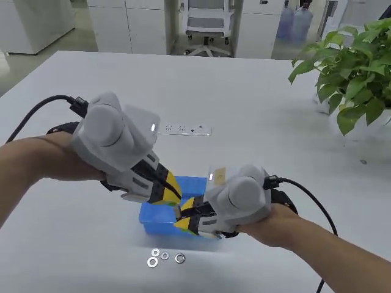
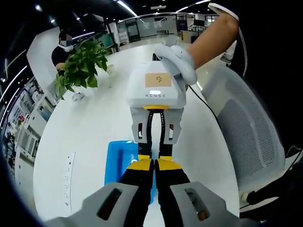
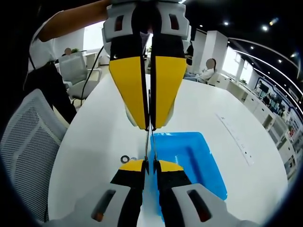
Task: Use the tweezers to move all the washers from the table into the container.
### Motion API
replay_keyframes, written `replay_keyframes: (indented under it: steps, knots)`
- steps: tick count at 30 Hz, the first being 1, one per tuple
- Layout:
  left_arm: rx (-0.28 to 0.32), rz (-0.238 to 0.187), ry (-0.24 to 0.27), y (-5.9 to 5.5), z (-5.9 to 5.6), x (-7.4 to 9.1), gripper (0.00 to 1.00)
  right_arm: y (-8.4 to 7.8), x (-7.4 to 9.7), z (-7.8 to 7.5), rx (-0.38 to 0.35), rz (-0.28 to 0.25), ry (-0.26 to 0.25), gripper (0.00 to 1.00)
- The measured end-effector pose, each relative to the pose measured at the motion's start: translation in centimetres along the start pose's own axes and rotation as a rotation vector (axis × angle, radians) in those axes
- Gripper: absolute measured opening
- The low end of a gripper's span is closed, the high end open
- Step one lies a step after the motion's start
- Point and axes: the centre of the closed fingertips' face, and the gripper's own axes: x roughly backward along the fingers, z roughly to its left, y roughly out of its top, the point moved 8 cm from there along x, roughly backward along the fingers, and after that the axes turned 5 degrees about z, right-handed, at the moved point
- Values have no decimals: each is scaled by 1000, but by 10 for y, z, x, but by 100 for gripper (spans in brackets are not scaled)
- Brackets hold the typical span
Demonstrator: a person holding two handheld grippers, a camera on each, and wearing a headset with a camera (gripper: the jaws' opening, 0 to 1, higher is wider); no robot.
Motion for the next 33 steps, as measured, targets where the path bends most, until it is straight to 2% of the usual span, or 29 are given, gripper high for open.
replay_keyframes:
  steps: [18,33]
  knots:
    - [23,4,-35,-9,-19,-16,5,-13,-11,20,-10,26,45,11]
    - [39,13,-60,-19,-27,-28,5,-24,-20,31,-16,43,68,12]
